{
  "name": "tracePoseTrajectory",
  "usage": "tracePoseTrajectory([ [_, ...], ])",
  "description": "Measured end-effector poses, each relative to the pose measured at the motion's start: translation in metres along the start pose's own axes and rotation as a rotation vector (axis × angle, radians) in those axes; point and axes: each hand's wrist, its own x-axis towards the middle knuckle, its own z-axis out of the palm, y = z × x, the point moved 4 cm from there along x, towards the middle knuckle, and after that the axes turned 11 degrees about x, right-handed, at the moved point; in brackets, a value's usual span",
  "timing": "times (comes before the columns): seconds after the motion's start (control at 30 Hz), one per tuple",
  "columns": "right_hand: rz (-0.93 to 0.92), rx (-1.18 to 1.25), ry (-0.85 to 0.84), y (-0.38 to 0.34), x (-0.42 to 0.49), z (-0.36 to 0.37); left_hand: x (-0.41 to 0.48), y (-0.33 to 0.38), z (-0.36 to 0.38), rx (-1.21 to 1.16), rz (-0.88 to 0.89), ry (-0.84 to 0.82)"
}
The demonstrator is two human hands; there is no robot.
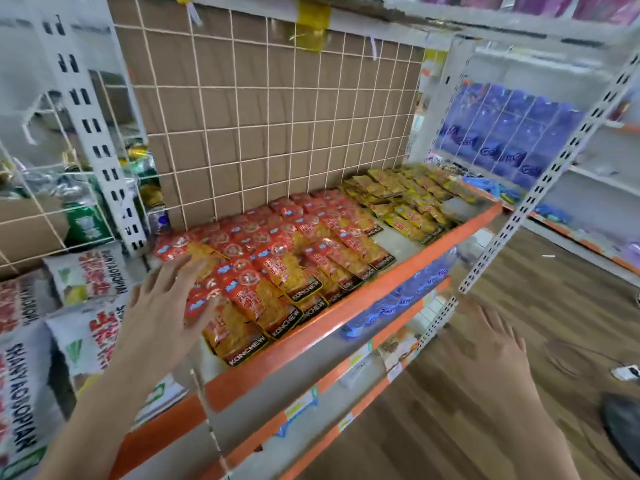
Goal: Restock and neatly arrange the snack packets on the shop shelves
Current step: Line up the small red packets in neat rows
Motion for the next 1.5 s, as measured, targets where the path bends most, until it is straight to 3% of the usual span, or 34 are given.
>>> tracePoseTrajectory([
  [0.53, -0.333, 0.126, -0.303, -0.024, 0.168, 0.08, -0.012, -0.02, 0.002, 0.159, -0.556, 0.019],
  [0.73, -0.499, 0.131, -0.461, -0.026, 0.211, 0.101, -0.01, 0.01, 0.014, 0.207, -0.659, 0.043],
  [0.87, -0.559, 0.231, -0.539, -0.034, 0.227, 0.116, -0.012, 0.025, 0.034, 0.315, -0.608, -0.123],
  [1.03, -0.693, 0.23, -0.627, -0.05, 0.232, 0.134, -0.005, 0.053, 0.03, 0.234, -0.732, 0.008],
  [1.23, -0.778, 0.264, -0.715, -0.08, 0.216, 0.148, -0.003, 0.055, 0.042, 0.122, -0.789, -0.067],
  [1.5, -0.829, 0.271, -0.787, -0.122, 0.182, 0.16, 0.021, 0.027, 0.048, -0.127, -0.83, 0.019],
])
